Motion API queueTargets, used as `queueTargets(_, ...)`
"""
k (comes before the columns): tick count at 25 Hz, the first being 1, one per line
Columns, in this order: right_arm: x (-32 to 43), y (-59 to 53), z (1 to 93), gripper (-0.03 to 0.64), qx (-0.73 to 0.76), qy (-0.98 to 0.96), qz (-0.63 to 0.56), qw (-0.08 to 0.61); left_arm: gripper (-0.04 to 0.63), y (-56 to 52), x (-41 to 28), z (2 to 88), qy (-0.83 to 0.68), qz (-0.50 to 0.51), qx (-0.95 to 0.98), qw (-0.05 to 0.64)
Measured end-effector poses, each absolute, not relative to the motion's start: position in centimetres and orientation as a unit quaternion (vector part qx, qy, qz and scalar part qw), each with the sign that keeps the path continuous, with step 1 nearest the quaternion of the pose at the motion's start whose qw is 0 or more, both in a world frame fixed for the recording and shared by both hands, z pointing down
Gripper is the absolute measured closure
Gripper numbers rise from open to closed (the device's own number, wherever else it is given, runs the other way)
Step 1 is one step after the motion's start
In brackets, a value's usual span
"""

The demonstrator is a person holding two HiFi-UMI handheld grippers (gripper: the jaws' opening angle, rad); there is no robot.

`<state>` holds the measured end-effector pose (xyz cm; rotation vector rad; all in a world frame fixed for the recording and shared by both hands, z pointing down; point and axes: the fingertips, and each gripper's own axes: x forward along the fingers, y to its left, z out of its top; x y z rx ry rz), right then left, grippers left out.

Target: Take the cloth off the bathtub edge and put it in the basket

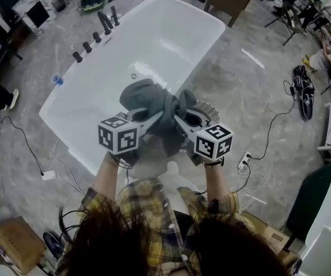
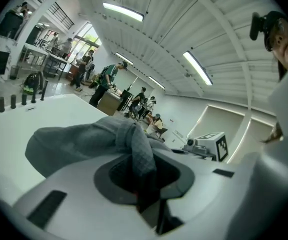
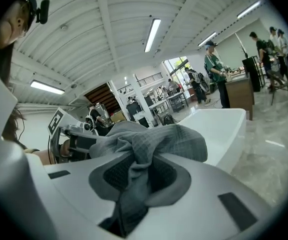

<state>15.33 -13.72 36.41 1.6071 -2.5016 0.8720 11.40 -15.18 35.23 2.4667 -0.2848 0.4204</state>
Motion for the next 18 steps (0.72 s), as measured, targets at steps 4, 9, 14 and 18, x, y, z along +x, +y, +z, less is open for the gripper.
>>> queueTargets(4, 20.8, -11.7, 36.3, 0.534, 0.545, -0.790, 0.280, 0.019, 0.524, -13.4, 17.0, 35.1, -0.076, 0.162, 0.936, 0.303)
queueTargets(9, 26.5, -8.4, 36.6, 0.534, 0.568, -0.772, 0.285, 0.021, 0.523, -10.3, 22.7, 35.6, -0.048, 0.165, 0.935, 0.310)
queueTargets(14, 30.3, -5.9, 37.9, 0.534, 0.585, -0.753, 0.302, 0.017, 0.523, -8.1, 26.6, 36.9, -0.027, 0.178, 0.930, 0.321)
queueTargets(18, 32.2, -4.4, 39.4, 0.534, 0.588, -0.743, 0.318, 0.023, 0.523, -6.7, 28.6, 38.4, -0.021, 0.190, 0.925, 0.330)
